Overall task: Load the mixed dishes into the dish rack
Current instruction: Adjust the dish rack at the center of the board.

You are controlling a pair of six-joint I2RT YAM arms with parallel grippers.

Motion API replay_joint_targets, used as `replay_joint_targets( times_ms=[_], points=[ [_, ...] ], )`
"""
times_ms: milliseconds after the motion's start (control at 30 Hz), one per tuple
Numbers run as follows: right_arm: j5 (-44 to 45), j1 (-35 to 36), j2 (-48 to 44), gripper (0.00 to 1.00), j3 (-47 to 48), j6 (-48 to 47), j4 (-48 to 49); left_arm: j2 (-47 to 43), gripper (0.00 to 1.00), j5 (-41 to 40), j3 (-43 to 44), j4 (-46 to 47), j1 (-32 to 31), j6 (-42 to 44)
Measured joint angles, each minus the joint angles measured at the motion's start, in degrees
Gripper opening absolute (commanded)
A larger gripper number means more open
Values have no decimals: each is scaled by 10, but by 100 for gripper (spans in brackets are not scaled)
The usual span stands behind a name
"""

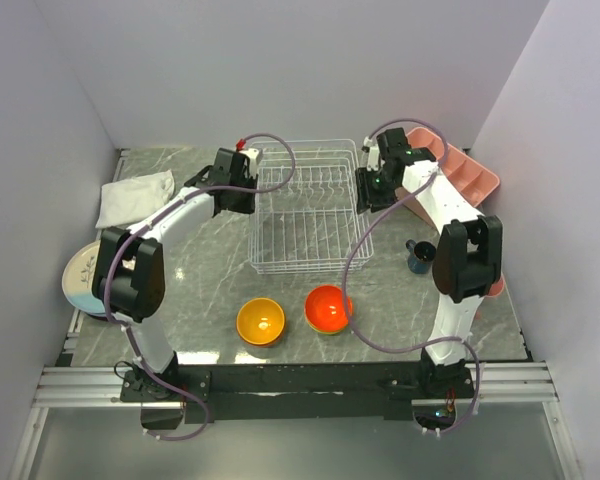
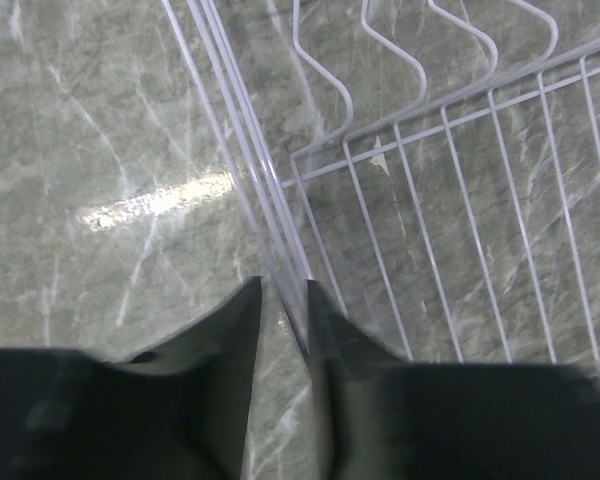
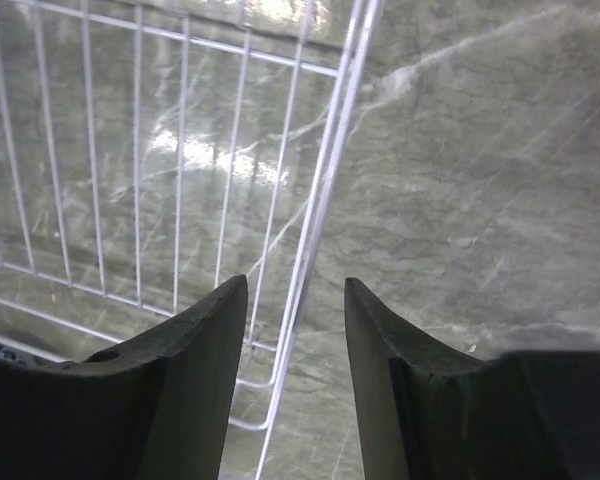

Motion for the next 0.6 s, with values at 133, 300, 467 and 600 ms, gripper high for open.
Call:
replay_joint_targets(
  times_ms=[133, 300, 467, 600],
  points=[
    [15, 0, 15, 10, 0, 7, 3, 0, 6, -5, -2, 1, -1, -4],
    [30, 7, 16, 0, 0, 31, 5, -1, 1, -5, -7, 9, -1, -13],
    [38, 8, 7, 0, -14, 45, 16, -12, 1, -6, -26, 29, -1, -16],
    [44, 13, -7, 3, -33, 46, 29, -24, 19, -6, -39, 28, -1, -18]
  ],
)
